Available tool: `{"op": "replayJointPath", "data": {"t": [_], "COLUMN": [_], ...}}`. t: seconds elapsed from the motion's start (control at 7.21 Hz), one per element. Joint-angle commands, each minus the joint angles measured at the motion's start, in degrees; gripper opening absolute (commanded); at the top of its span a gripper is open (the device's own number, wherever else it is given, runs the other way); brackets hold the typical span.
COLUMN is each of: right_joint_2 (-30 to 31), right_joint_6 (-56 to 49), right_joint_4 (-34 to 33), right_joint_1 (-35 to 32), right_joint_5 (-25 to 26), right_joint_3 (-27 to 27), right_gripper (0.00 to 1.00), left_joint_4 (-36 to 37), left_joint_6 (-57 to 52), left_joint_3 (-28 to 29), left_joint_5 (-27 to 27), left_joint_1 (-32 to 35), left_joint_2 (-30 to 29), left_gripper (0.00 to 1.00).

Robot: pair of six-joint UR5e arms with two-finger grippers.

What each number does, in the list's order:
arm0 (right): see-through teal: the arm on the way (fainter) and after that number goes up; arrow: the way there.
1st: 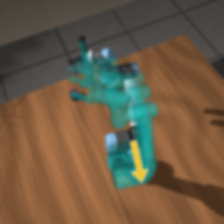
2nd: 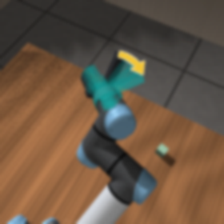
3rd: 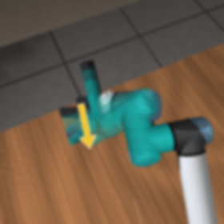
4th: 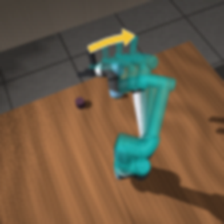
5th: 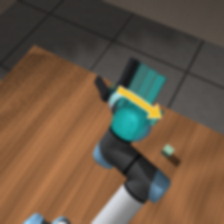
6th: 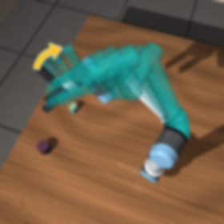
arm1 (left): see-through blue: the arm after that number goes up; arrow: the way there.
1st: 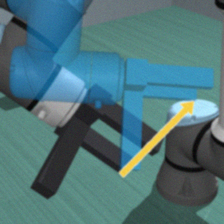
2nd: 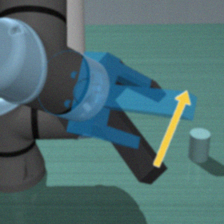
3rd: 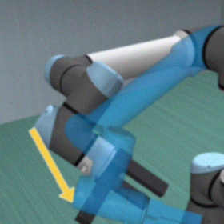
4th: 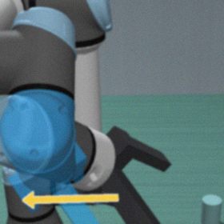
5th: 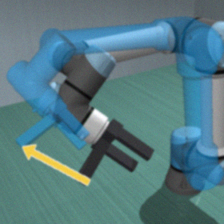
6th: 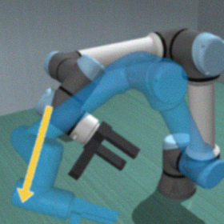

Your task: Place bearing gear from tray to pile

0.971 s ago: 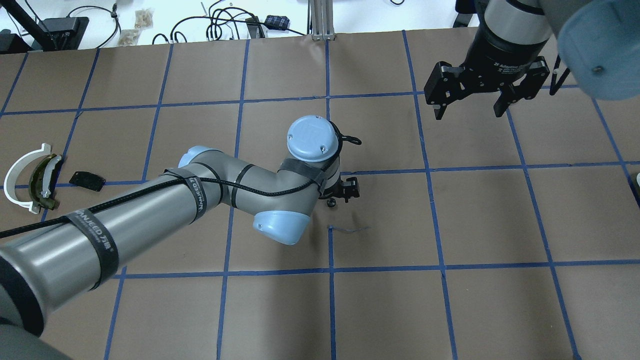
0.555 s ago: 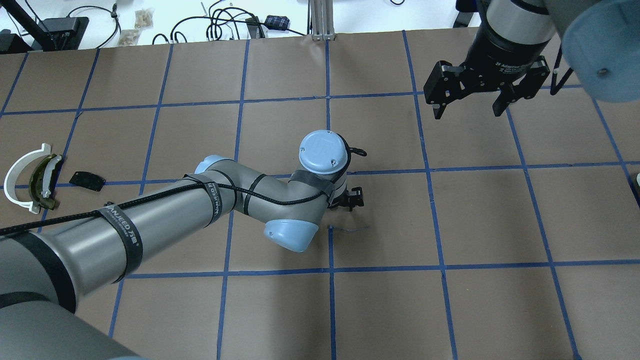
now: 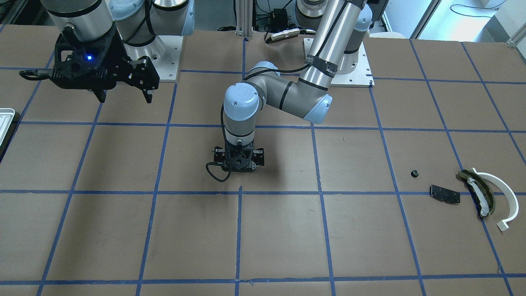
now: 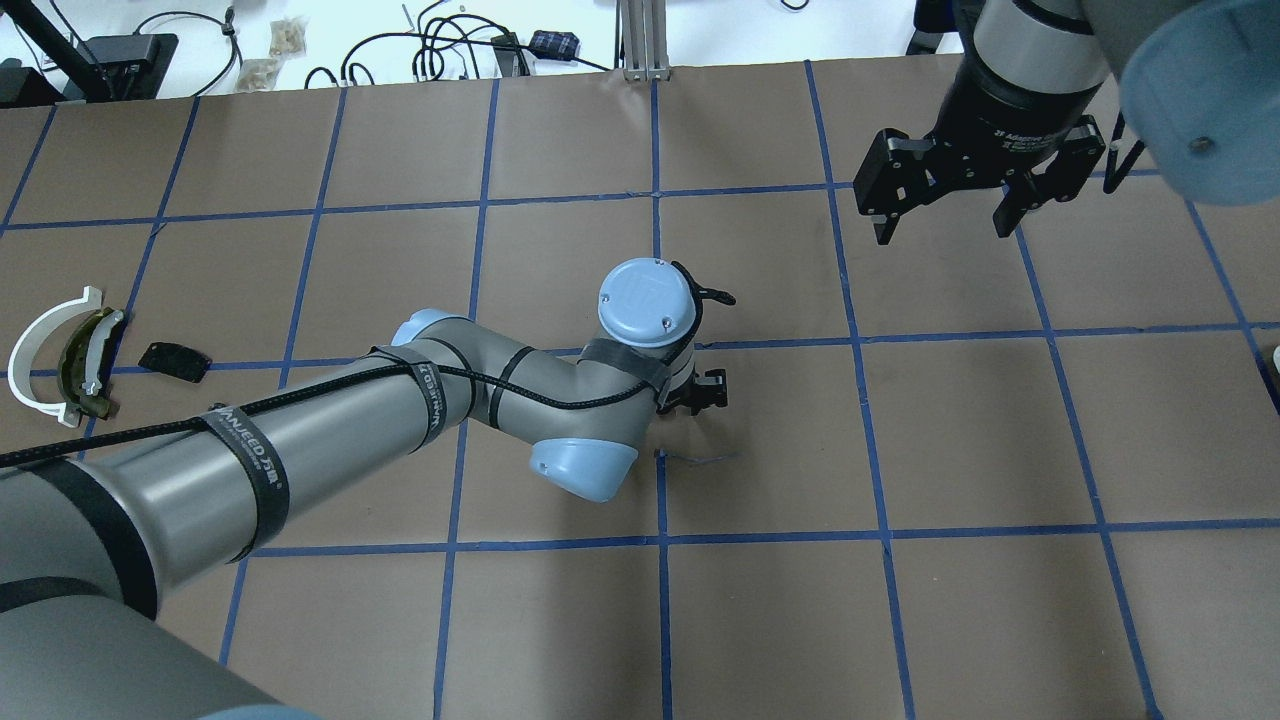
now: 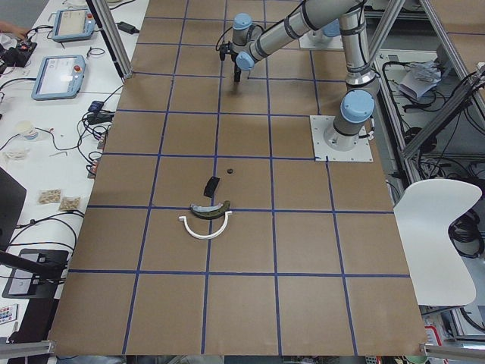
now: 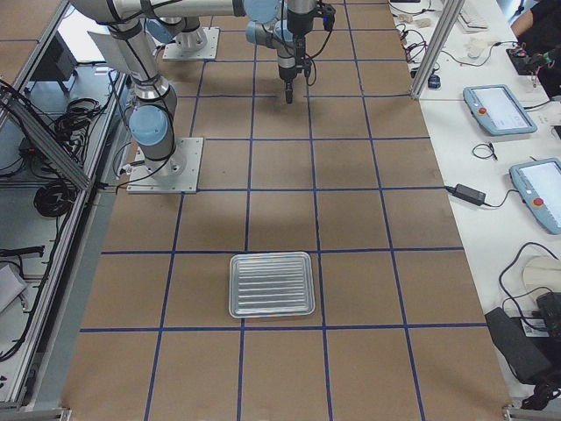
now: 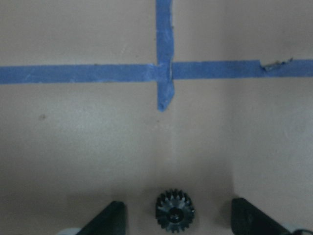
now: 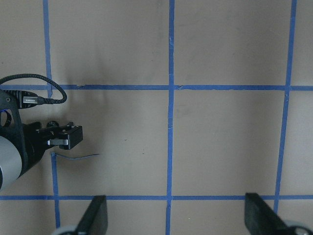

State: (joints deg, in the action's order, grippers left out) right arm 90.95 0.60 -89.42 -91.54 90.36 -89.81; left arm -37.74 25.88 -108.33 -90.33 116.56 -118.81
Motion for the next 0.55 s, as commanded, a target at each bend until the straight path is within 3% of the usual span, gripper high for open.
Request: {"op": "replayJointPath", "data": {"t": [0.0, 0.28, 0.42], "right_joint_2": [-0.33, -0.07, 0.02], "right_joint_6": [-0.34, -0.25, -0.25], "right_joint_4": [0.90, 0.91, 0.74], "right_joint_1": [0.39, 2.58, 2.68], "right_joint_5": [-0.01, 0.25, 0.17], "right_joint_3": [0.78, 1.65, 1.40], "right_gripper": [1.00, 1.00, 1.00], "left_joint_4": [0.03, -0.06, -0.06], "left_joint_6": [-0.13, -1.27, -1.36], "left_joint_3": [-0.13, -0.31, -0.39], "left_joint_5": [-0.02, -0.11, 0.15], "left_joint_1": [-0.19, -0.28, -0.37], "left_joint_2": [0.42, 0.51, 0.42], "left_gripper": [0.71, 0.44, 0.00]}}
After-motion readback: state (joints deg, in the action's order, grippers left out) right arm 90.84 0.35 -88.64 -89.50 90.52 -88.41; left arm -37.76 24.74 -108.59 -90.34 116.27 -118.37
